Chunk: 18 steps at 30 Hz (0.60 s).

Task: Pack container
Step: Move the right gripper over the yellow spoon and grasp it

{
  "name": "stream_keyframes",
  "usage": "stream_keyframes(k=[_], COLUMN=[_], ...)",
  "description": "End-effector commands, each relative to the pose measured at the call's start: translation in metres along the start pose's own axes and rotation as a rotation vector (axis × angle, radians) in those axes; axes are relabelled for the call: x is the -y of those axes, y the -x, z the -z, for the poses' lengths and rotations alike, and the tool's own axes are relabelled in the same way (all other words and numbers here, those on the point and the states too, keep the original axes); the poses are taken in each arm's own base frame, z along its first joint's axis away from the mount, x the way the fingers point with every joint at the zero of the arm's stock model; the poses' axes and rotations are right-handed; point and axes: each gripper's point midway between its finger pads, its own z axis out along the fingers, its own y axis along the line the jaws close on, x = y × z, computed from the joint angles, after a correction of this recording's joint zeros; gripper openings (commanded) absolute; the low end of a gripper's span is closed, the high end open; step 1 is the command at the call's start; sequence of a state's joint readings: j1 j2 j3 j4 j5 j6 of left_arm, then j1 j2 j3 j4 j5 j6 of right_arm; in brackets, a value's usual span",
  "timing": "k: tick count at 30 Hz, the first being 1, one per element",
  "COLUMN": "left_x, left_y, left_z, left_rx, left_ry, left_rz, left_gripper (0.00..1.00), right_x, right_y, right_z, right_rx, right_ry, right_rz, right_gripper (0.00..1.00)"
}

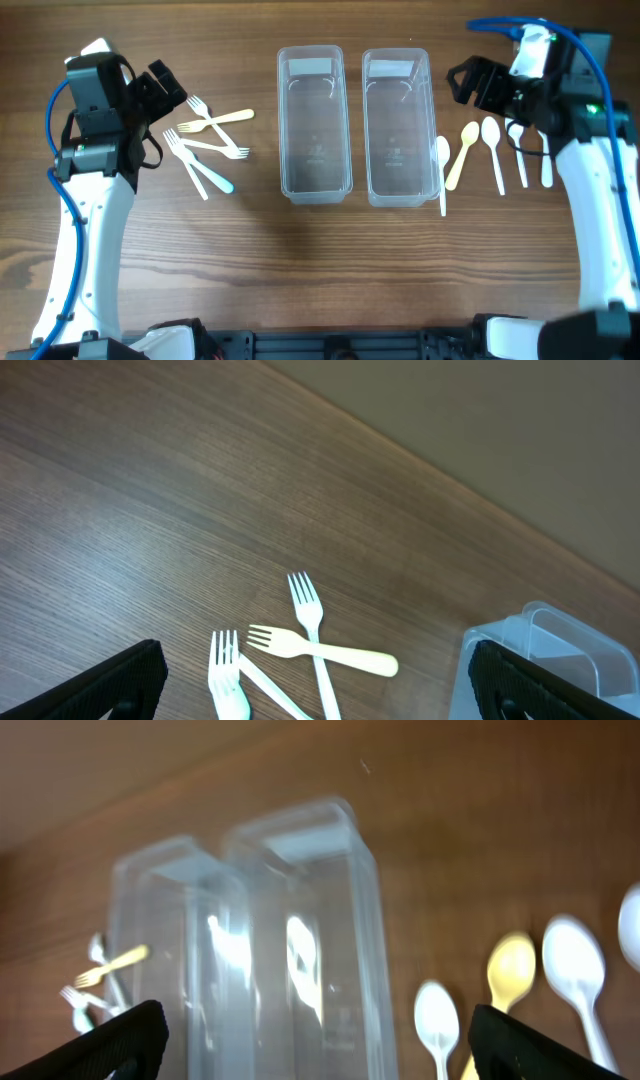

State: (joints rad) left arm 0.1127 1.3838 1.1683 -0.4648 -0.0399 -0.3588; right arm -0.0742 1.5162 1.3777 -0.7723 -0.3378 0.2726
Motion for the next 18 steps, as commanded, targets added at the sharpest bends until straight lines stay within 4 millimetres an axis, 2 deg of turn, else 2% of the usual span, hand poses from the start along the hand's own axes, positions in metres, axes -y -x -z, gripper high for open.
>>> stream_keyframes(k=[1,5,10,14,16,18], left_x=[0.000,-0.002,-0.012,-0.017,-0.020,-0.023], left_y=[0.008,0.008,0.004,-0.009,-0.017,-0.022], left_z=[0.002,0.001,-0.002,-0.009,-0.015,-0.019], left_rx=[0.014,0.019,0.004,-0.045,-0.077,-0.101], left_ry=[0.005,0.017,0.070,0.091,0.105,0.115], left_rz=[-0.035,-0.035,-0.037,-0.041,-0.043,-0.045], left_gripper=[1.00,1.00,1.00,1.00,1.00,1.00], right_x=[0.034,0.070,0.104,0.111,0.117,0.121], right_y=[-0.022,-0.039,-0.047,-0.054,-0.063,-0.074], right_z=[-0.039,-0.059,-0.063,-0.071,-0.079,-0.087], right_rx=[-0.130,-0.210,-0.244,-0.283,-0.314,-0.348], right_ry=[-0.127,-0.263,-0.432,-0.441,-0.455,-0.460], right_rz=[-0.106,-0.097,-0.058,-0.033,-0.054,-0.092], right_gripper=[1.00,0.99,0.97,0.81,0.68,0.63])
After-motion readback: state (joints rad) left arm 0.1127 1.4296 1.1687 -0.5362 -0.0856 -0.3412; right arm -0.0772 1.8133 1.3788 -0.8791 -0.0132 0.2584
